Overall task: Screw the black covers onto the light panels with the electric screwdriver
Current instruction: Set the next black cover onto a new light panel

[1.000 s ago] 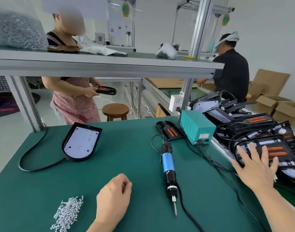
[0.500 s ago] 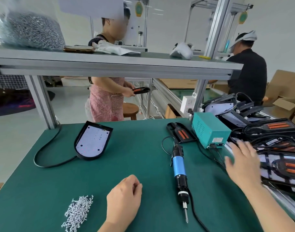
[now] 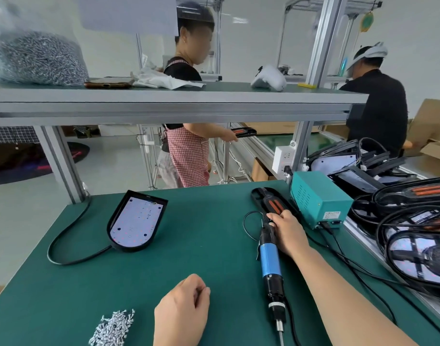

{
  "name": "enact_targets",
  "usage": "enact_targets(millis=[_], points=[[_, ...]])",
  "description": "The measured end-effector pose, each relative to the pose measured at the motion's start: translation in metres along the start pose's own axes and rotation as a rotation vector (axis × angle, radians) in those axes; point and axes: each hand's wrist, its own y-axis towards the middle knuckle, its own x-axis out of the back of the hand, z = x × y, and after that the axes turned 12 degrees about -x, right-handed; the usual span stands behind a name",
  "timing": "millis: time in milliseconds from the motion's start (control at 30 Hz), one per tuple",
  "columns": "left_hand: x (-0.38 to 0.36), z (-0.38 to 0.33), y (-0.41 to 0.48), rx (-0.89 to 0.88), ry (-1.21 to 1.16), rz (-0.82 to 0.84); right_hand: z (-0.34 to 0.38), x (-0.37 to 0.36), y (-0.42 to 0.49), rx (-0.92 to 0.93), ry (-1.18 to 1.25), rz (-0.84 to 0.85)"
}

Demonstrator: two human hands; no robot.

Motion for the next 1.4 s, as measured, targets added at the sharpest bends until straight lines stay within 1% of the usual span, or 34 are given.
enact_targets(millis=[67,133,167,300,533,633,800,900,967,1033,1167,1300,1400], points=[[-0.001,0.001,0.000,-0.002,0.000,-0.002,-0.005,-0.003,-0.003,-0.005,-0.015,-0.034],[-0.001,0.001,0.000,-0.008,-0.001,0.002,-0.013,-0.003,-0.007,0.090,-0.164,-0.068],[-0.001,0.002,0.000,-0.014,-0.001,0.002,-0.016,0.000,-0.011,0.091,-0.191,-0.088],[-0.001,0.002,-0.001,-0.028,0.018,-0.001,-0.023,0.005,-0.030,-0.040,-0.287,-0.200],[0.012,0.001,0.021,0.000,0.071,-0.015,-0.029,0.006,-0.042,-0.093,-0.146,-0.213],[0.034,0.014,0.048,0.092,0.161,-0.010,-0.030,0.006,-0.040,-0.117,-0.176,-0.222],[0.068,0.042,0.080,0.320,0.232,0.119,-0.033,0.007,-0.037,-0.149,-0.169,-0.238],[0.068,0.046,0.087,0.377,0.282,0.164,-0.034,0.007,-0.035,-0.163,-0.091,-0.245],[0.064,0.046,0.088,0.387,0.308,0.161,-0.035,0.007,-0.035,-0.162,-0.012,-0.250],[0.059,0.044,0.087,0.379,0.336,0.148,-0.035,0.007,-0.035,-0.140,0.075,-0.251],[0.048,0.036,0.079,0.301,0.377,0.141,-0.039,0.005,-0.036,-0.088,0.229,-0.242],[0.035,0.021,0.065,0.157,0.414,0.153,-0.042,0.004,-0.035,-0.081,0.291,-0.235],[0.031,0.013,0.057,0.071,0.381,0.151,-0.044,0.003,-0.034,-0.101,0.327,-0.221]])
